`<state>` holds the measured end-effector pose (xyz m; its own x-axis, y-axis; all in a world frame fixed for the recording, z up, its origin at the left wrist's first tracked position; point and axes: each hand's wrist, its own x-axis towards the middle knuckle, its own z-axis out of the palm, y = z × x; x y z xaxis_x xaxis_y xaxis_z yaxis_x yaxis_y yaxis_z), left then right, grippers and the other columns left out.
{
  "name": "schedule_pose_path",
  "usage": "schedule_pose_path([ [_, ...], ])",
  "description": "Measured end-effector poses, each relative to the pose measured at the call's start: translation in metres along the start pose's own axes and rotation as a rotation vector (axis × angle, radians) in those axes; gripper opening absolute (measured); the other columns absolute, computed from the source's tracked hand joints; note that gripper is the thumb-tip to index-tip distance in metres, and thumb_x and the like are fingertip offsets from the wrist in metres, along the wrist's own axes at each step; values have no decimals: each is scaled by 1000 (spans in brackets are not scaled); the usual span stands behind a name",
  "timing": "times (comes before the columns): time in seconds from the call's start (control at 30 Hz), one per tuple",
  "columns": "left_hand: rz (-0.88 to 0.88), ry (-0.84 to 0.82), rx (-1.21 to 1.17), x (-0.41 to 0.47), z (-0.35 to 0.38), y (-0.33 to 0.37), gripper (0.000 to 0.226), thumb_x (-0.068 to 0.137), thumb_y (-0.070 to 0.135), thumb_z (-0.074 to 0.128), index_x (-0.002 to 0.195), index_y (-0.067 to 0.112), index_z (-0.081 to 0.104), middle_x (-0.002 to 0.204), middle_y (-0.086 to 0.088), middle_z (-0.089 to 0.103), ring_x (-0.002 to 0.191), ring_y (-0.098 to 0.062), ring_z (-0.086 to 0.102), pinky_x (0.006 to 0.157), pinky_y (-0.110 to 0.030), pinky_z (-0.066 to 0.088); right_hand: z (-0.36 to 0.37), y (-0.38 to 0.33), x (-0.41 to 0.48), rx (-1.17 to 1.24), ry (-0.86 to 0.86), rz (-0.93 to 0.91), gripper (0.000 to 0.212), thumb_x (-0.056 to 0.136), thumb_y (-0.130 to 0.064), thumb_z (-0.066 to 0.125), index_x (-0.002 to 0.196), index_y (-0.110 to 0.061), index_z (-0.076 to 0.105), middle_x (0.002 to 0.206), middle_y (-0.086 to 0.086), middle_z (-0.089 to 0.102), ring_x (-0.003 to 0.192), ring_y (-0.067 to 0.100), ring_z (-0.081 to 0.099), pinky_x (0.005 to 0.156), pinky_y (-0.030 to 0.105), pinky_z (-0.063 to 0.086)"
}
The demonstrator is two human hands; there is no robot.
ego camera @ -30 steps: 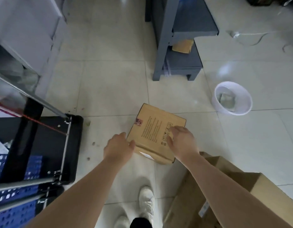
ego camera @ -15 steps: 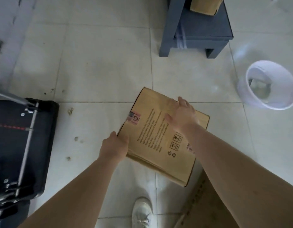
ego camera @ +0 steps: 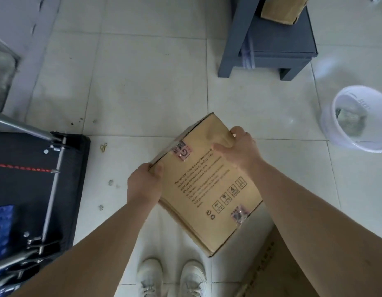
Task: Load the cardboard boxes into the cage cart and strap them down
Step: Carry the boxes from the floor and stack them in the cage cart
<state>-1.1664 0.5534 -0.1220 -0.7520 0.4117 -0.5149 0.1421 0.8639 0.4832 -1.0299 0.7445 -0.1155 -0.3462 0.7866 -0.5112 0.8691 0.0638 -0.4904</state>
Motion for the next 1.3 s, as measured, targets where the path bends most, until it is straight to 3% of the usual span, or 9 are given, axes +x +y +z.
schedule_pose_path([
  [0.23,238,178,-42,-2,-46,6,36,99,38,39,102,13,65,98,-7,61,88,-23,55,70,-30,40,4,-36,-23,231,86,28,68,72,-64,53,124,-22,38,113,3,55,98,28,58,80,47,54],
  [0.33,260,156,-4,1,-48,-12,38,98,38,41,106,11,67,108,-8,60,92,-18,52,74,-27,38,21,-29,-31,260,91,81,57,78,-66,53,105,-17,39,102,5,58,86,23,59,70,39,52],
  [0.5,201,132,-12,-3,-31,-48,31,92,36,59,114,15,60,131,-2,45,97,-18,54,80,-28,43,61,8,-46,239,47,228,55,82,-60,57,100,-12,37,87,-1,51,71,13,52,50,27,37],
  [0.67,73,-29,11,-5,-13,-87,60,86,37,66,137,21,36,140,2,20,103,-32,54,87,-45,52,99,41,-62,52,-45,144,44,84,-45,62,110,-15,41,98,4,57,81,23,55,65,29,42],
  [0.77,-8,-100,1,-5,-4,-110,85,86,39,66,149,27,10,145,-10,25,111,-35,47,88,-44,45,120,53,-68,25,-79,44,68,85,-39,60,141,-25,25,120,5,57,98,24,58,81,37,51],
  [0.87,-43,-197,-67,0,3,-127,95,86,37,67,151,25,-2,144,-10,36,129,-34,41,105,-49,35,136,57,-74,45,-69,2,82,87,-41,59,150,-34,6,133,6,46,104,20,52,83,29,43],
  [0.97,-53,-214,-149,3,3,-132,91,84,30,70,149,26,6,140,-6,42,126,-31,46,103,-53,42,147,56,-79,104,-47,19,88,87,-40,60,151,-33,-1,141,8,38,114,23,49,92,36,46],
  [1.17,-16,-150,-218,0,-21,-117,79,80,34,73,143,32,25,130,0,51,112,-23,54,85,-36,51,125,31,-95,120,56,-33,72,87,-41,62,148,-33,25,138,5,37,109,16,48,98,30,41],
  [1.3,-8,-152,-271,-17,-60,-97,77,78,35,76,141,32,31,128,1,52,110,-21,56,94,-43,50,94,3,-120,118,69,-39,67,88,-43,59,146,-32,30,139,5,36,117,23,49,101,36,43],
])
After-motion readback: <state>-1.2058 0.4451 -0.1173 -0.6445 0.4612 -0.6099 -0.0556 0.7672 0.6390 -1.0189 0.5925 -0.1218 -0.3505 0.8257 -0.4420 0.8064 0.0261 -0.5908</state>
